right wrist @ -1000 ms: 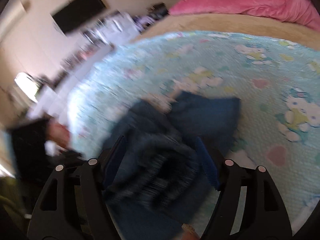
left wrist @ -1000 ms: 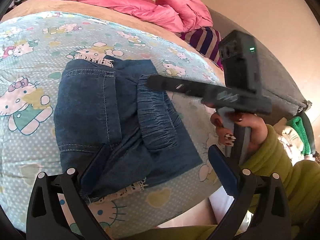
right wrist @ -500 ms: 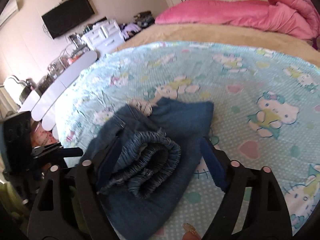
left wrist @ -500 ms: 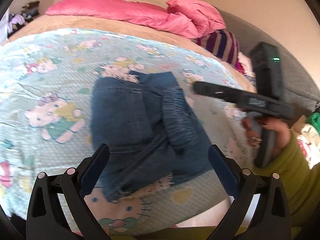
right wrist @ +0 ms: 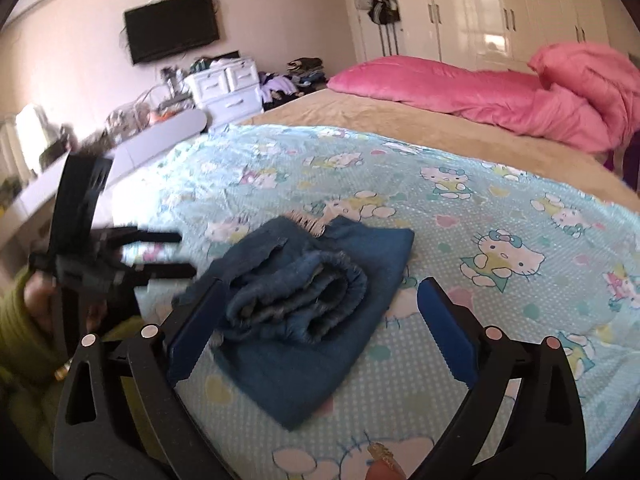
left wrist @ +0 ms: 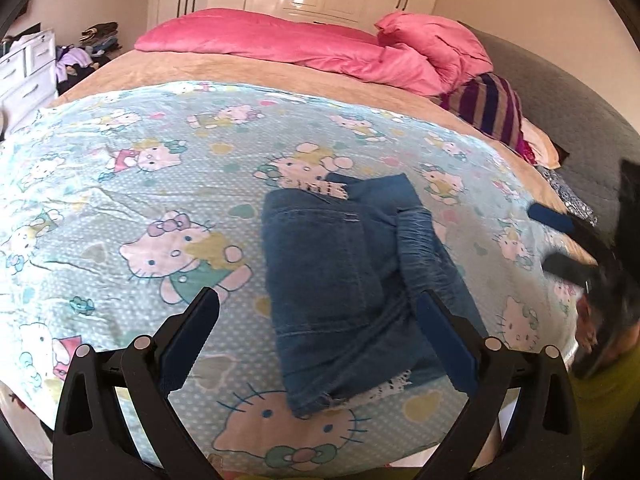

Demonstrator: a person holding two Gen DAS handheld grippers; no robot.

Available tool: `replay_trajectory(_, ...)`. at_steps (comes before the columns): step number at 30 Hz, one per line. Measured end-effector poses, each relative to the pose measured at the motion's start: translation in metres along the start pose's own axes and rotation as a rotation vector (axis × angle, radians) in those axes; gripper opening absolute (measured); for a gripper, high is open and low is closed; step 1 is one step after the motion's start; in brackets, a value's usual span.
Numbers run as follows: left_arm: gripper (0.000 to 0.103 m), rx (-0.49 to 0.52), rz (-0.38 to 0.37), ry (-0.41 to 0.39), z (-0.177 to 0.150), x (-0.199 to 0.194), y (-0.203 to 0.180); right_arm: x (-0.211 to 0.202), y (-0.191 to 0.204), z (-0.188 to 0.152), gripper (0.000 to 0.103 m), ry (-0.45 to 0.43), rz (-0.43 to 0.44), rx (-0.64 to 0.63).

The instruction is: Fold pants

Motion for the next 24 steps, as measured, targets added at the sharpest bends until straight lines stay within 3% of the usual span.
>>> replay_trajectory(9, 0.099, -0.026, 0.052, 0.016, 0.006, 0.008, 0.015, 0.006, 0.052, -0.022, 0.090, 0.050, 0.045, -0.185)
replay_trajectory(20, 0.099, -0.038, 0.077, 0.054, 0.017, 0.032, 0.027, 0.027, 0.089, -0.029, 0.090, 0.090, 0.133, -0.255)
replay_trajectory(24, 0.099, -0.079, 0.018, 0.066, 0.028, 0.043, 0.032, 0.035, 0.100, -0.028, 0.085, 0.103, 0.144, -0.291)
Point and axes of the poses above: each gripper's, at about its wrist camera, not at the fingertips, and x roughly the way its jaws point, y to its left, z to its top, the point moved 5 cm from there along x, roughly the way its jaws point, and after that the axes turned 2 degrees about -x, right-handed, at the moved point
